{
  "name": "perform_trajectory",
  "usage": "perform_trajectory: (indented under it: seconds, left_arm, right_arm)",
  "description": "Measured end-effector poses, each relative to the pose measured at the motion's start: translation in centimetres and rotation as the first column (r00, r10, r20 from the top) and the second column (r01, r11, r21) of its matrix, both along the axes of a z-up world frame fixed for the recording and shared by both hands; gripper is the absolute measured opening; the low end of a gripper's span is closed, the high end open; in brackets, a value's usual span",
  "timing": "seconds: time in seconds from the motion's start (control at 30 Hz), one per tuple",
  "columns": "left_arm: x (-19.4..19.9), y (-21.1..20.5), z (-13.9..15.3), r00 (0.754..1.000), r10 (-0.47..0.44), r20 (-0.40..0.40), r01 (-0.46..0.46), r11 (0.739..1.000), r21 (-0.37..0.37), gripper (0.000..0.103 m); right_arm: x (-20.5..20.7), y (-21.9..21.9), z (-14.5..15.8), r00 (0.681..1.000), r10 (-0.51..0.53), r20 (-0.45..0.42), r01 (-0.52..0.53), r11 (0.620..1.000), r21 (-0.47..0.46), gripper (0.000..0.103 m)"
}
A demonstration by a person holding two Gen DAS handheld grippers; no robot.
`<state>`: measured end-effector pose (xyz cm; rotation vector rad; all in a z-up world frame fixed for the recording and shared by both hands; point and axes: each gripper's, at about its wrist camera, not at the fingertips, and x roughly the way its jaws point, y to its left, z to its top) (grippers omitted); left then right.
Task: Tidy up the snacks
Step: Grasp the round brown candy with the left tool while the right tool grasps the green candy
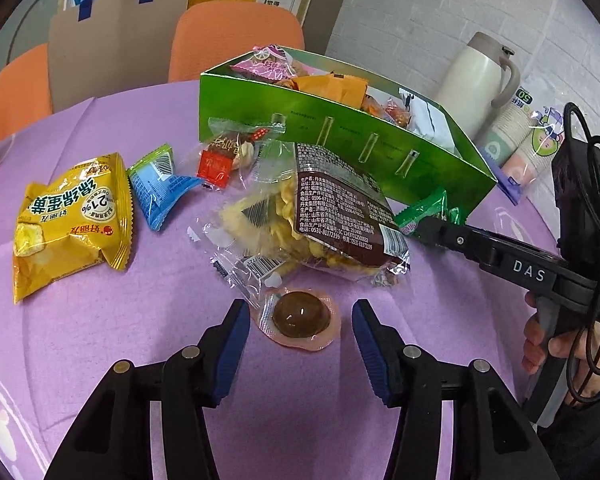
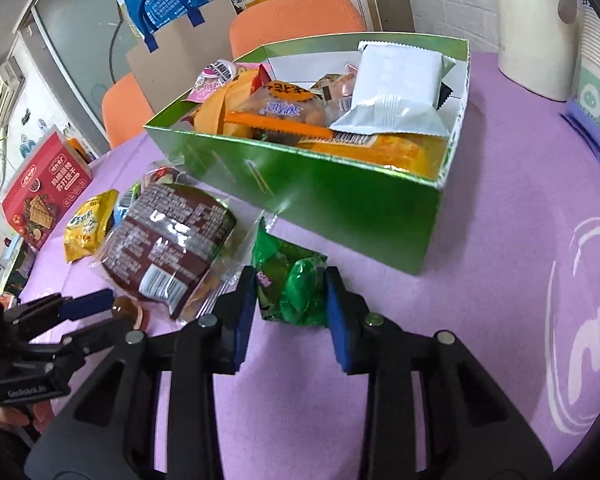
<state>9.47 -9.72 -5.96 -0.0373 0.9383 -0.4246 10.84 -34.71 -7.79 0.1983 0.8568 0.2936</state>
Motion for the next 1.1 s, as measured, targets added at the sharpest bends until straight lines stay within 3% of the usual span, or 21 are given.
perform_trajectory:
  seconds: [0.23, 0.3, 0.43, 0.63, 0.67, 0.73, 0.8, 0.93, 0.97, 1.1]
  left_arm:
    - [-0.4, 0.1, 0.3, 0.999, -0.030, -0.026, 0.028, 0.999, -0.046, 0.056]
    - [-0.2, -0.1, 0.1, 0.999, -0.034, -0.036, 0.033, 0.999, -0.035, 0.059]
    - [0.0, -1.1, 0.2, 0.998, -0.044, -0.041, 0.043, 0.999, -0.020, 0.075]
    - [0.4, -2.3, 0.0, 0.998, -0.055, 0.024, 0.054, 0.998, 0.044, 0.076]
    - [0.5, -2.4, -0.1, 0.998, -0.058, 0.031, 0.056, 0.997, 0.058, 0.074]
    - [0.3, -2.9, -0.2, 0.996, -0.061, 0.061, 0.053, 0.990, 0.133, 0.057]
    - [0.0, -3.1, -0.3, 0.994, -0.071, 0.085, 0.054, 0.980, 0.190, 0.050]
    - [-0.5, -2.0, 0.0, 0.994, -0.075, 0.074, 0.065, 0.990, 0.129, 0.044]
    - [-0.6, -1.7, 0.1, 0.995, -0.078, 0.057, 0.072, 0.992, 0.103, 0.037]
    - [-1.5, 0.2, 0.4, 0.997, -0.075, 0.013, 0.075, 0.997, -0.032, 0.037]
  right_arm:
    - [-2.2, 0.0, -0.1, 1.000, 0.022, 0.006, -0.022, 1.000, 0.012, 0.035]
    - [-2.5, 0.1, -0.1, 1.000, 0.021, 0.006, -0.021, 1.000, 0.014, 0.035]
    - [-2.5, 0.2, -0.1, 1.000, 0.015, 0.004, -0.015, 1.000, 0.017, 0.036]
    - [-2.5, 0.3, -0.2, 1.000, 0.008, 0.003, -0.008, 1.000, 0.021, 0.036]
    - [-2.5, 0.2, -0.2, 1.000, 0.005, 0.002, -0.006, 1.000, 0.024, 0.036]
    - [-2.5, 0.2, -0.2, 1.000, 0.003, 0.002, -0.003, 1.000, 0.024, 0.036]
    - [-2.5, 0.3, -0.2, 1.000, 0.002, 0.004, -0.002, 1.000, 0.019, 0.036]
    - [-2.4, 0.2, -0.2, 1.000, 0.004, 0.003, -0.004, 1.000, 0.030, 0.036]
    - [-2.4, 0.1, -0.2, 1.000, 0.003, 0.004, -0.003, 0.999, 0.036, 0.034]
    - [-3.2, -0.3, 0.4, 1.000, -0.006, 0.030, 0.005, 0.999, 0.037, 0.032]
